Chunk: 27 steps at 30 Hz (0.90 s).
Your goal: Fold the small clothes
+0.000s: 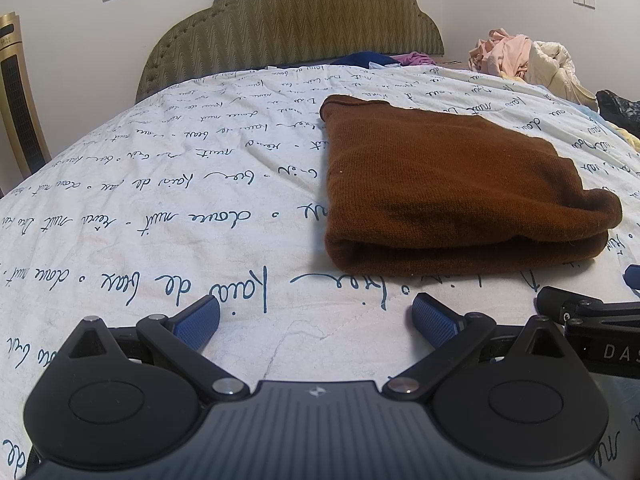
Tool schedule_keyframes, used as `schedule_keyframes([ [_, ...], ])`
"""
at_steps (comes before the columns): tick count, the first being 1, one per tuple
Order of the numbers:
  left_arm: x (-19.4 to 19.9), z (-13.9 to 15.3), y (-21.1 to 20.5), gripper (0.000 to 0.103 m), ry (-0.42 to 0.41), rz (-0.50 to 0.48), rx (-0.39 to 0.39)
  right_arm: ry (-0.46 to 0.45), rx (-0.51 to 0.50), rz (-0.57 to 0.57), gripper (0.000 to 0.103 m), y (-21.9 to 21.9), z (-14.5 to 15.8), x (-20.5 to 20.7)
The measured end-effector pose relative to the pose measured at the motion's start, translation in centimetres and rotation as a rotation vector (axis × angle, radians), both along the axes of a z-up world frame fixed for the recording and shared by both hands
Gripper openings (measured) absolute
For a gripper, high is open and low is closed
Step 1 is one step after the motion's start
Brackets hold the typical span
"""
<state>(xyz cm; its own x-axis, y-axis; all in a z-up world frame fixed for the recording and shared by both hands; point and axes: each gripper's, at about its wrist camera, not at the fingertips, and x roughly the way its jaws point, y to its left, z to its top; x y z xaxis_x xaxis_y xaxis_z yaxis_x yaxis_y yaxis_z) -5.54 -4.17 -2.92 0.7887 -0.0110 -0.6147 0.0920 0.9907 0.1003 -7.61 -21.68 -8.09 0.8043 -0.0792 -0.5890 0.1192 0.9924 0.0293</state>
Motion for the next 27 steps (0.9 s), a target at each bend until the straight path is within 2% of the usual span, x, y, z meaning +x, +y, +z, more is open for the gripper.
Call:
schedule_keyframes([
  [27, 0.02, 0.05, -0.03, 0.103, 0.001, 0.0, 0.0, 0.005, 0.014, 0.003, 0.103, -0.04, -0.14, 0.17],
])
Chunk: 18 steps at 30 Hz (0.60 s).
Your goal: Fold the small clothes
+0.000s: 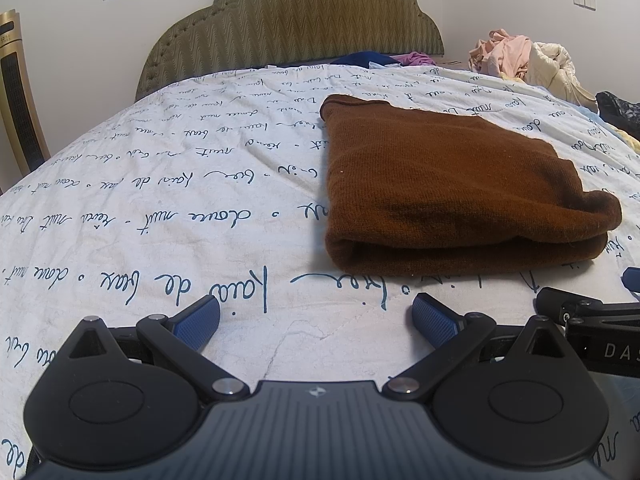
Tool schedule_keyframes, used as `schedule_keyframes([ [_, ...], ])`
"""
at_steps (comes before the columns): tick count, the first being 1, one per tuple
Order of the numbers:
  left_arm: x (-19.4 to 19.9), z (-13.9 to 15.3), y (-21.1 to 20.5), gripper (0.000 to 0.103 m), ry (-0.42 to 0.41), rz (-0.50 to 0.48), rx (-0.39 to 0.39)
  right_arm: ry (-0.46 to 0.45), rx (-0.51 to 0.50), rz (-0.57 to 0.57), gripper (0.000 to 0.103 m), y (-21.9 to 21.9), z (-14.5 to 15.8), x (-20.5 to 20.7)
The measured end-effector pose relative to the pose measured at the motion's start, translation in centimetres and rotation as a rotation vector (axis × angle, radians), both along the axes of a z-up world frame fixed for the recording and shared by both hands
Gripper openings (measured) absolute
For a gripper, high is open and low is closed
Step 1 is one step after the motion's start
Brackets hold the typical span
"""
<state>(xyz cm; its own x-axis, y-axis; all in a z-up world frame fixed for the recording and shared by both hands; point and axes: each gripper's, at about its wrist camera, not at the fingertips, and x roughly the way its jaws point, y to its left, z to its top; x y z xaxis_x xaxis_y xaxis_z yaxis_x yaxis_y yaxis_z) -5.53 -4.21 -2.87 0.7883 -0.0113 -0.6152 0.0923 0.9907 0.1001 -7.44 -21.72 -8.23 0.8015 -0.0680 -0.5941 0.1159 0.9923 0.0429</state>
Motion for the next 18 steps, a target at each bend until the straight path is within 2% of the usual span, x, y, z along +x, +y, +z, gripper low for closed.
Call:
schedule_keyframes([
  [18, -0.05, -0.09, -0.05, 0.103, 0.001, 0.0, 0.0, -0.001, 0.0, 0.0, 0.103, -0.01, -0.01, -0.02],
])
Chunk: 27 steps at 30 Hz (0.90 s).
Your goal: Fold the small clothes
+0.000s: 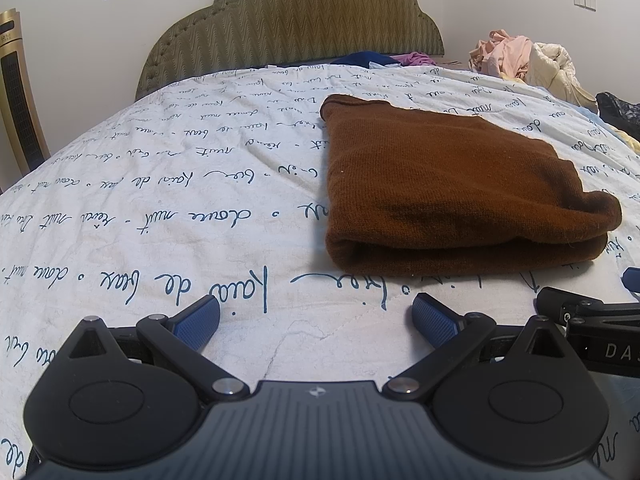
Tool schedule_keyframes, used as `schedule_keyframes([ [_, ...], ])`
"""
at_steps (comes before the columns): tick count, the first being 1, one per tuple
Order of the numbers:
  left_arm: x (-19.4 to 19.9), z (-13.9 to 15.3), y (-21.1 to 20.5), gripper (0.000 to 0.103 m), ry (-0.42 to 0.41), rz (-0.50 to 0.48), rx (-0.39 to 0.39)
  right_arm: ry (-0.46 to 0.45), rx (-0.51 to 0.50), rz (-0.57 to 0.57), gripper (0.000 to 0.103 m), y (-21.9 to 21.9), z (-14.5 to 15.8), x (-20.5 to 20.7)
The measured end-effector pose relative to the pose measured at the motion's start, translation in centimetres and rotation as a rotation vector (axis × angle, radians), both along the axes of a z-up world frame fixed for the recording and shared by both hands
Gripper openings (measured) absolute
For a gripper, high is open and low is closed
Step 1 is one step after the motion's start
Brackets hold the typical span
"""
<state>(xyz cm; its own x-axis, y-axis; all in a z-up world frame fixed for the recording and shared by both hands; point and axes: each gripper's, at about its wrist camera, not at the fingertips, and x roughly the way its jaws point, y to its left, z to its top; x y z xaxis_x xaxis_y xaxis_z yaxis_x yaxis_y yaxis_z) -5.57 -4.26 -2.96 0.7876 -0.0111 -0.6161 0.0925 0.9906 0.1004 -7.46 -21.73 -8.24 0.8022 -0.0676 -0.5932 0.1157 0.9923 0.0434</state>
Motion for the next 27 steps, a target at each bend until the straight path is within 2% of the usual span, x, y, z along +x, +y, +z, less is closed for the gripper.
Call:
schedule_keyframes([
  [17, 0.0, 0.0, 0.1, 0.103, 0.001, -0.002, -0.006, -0.03, 0.022, -0.002, 0.103, -0.3, 0.5, -0.5],
  [27, -0.4, 0.9, 0.9, 0.103, 0.019, -0.015, -0.016, -0.061, 0.011, 0.034, 0.103, 0.4, 3.0, -2.0],
])
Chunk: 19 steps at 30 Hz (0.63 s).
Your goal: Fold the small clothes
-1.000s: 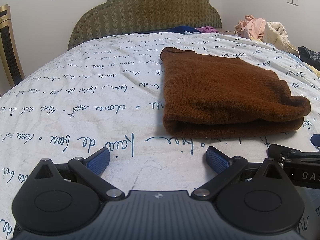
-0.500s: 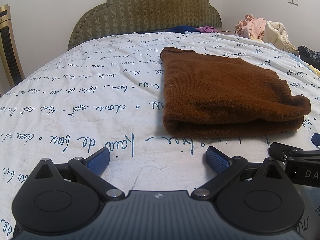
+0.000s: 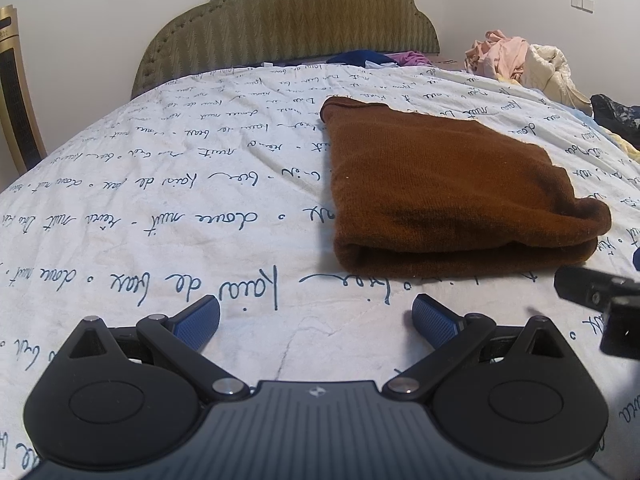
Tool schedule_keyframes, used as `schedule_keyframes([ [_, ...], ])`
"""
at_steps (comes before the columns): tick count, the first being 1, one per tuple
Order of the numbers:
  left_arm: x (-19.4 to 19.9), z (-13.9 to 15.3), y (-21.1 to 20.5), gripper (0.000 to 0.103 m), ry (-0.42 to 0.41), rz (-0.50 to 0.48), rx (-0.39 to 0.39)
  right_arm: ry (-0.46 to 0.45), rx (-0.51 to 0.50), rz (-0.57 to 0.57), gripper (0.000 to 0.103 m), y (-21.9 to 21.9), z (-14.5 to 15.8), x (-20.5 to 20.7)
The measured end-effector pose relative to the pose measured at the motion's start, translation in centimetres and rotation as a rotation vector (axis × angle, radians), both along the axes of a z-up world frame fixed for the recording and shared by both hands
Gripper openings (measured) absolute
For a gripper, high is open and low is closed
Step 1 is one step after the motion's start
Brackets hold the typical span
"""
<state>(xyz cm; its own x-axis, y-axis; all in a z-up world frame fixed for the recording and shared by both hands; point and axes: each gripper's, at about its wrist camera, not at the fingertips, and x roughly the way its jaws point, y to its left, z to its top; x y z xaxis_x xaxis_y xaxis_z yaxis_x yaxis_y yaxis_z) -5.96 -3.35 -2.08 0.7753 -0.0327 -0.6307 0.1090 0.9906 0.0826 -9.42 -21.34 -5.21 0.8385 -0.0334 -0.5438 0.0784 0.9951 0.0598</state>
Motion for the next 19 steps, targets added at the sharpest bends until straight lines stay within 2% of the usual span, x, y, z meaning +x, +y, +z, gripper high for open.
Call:
schedule_keyframes([
  [12, -0.6, 1.3, 0.7, 0.103, 0.014, 0.002, 0.033, -0.001, -0.003, 0.028, 0.103, 0.3, 1.1, -0.4],
  [19, -1.1, 2.5, 1.5, 0.103, -0.043, 0.0, 0.059, 0.023, 0.019, 0.061, 0.103, 0.2, 0.7, 0.0],
])
